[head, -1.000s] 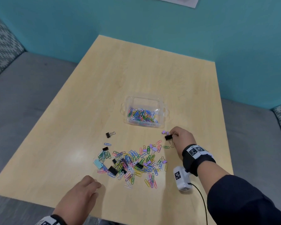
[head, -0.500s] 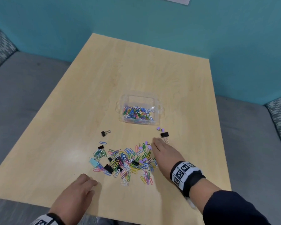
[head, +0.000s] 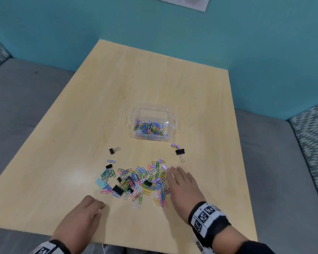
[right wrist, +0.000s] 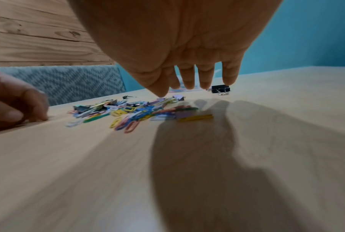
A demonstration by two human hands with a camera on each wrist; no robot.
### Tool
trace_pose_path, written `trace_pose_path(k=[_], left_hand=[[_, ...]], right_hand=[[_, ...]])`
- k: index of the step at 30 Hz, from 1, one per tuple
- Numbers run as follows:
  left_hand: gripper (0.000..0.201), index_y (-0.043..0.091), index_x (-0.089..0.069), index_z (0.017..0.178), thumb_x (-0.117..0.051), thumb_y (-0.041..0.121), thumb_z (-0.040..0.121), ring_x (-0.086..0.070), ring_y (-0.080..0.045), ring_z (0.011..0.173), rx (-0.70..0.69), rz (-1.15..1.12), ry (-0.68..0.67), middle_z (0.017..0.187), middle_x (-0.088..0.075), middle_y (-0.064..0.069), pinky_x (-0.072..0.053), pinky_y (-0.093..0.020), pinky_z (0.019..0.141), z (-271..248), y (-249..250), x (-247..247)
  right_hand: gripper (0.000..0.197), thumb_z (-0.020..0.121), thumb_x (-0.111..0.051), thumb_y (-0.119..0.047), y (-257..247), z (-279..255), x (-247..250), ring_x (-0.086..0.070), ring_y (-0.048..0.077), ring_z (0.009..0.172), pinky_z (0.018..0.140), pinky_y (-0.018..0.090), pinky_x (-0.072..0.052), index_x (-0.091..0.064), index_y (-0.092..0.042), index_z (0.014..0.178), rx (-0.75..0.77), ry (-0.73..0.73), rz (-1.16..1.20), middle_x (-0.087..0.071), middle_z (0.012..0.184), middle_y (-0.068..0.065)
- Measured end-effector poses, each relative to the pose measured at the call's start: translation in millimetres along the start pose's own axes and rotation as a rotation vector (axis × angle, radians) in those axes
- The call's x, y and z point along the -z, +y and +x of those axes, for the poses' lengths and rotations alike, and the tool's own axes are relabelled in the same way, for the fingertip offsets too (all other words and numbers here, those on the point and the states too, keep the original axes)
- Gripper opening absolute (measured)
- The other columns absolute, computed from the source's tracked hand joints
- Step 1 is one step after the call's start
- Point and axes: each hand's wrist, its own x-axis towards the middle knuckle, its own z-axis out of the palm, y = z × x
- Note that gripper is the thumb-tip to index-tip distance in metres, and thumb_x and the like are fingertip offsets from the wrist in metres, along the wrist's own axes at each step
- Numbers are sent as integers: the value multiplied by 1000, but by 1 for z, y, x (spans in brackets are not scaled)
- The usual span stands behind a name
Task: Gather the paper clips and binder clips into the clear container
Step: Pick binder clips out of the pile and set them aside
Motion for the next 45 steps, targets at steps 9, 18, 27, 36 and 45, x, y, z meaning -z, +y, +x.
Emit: trace_pose_path(k=[9, 18, 27, 36, 45], left_hand=[[33, 35, -57, 96, -71, 12, 75, -58, -7, 68, 25, -7, 11, 91, -48, 15, -43, -22, 54, 2, 1, 0], [34, 35, -54, 96, -70, 13, 76, -57, -7, 64, 31, -7, 24, 91, -46, 15, -46, -25, 52, 2, 0, -2], [34, 34, -55, 95, -70, 11, 76, -58, -9, 65, 37, 0, 24, 88, -47, 13, -44, -24, 53, 3, 5, 1], [34, 34, -56, 96, -69, 11, 75, -58, -10, 66, 43, 5, 30, 90, -48, 13, -46, -26, 53, 3, 5, 0], [34, 32, -57, 95, -71, 9, 73, -57, -9, 63, 40, 9, 21, 88, -49, 12, -38, -20, 50, 3, 7, 2]], right_hand=[[76, 82, -46, -10, 22, 23, 20, 0, 31, 146, 116, 51, -7, -11, -17, 149, -48, -138, -89, -9, 158, 10], [62, 75, -51, -5, 24, 37, 21, -38, 32, 125, 102, 43, -34, -42, -16, 135, -89, 17, -61, -47, 135, 8], [35, 68, -51, 5, 27, 69, 30, -48, 30, 95, 72, 37, -33, -56, -13, 98, -47, -15, -96, -56, 103, 8], [14, 80, -45, -2, 22, 69, 38, -43, 18, 61, 49, 30, -30, -45, -16, 76, -215, -44, 351, -52, 72, 3], [44, 74, -46, 5, 15, 80, 50, -46, 27, 97, 74, 35, -40, -56, -14, 112, -42, 52, 127, -54, 108, 8]])
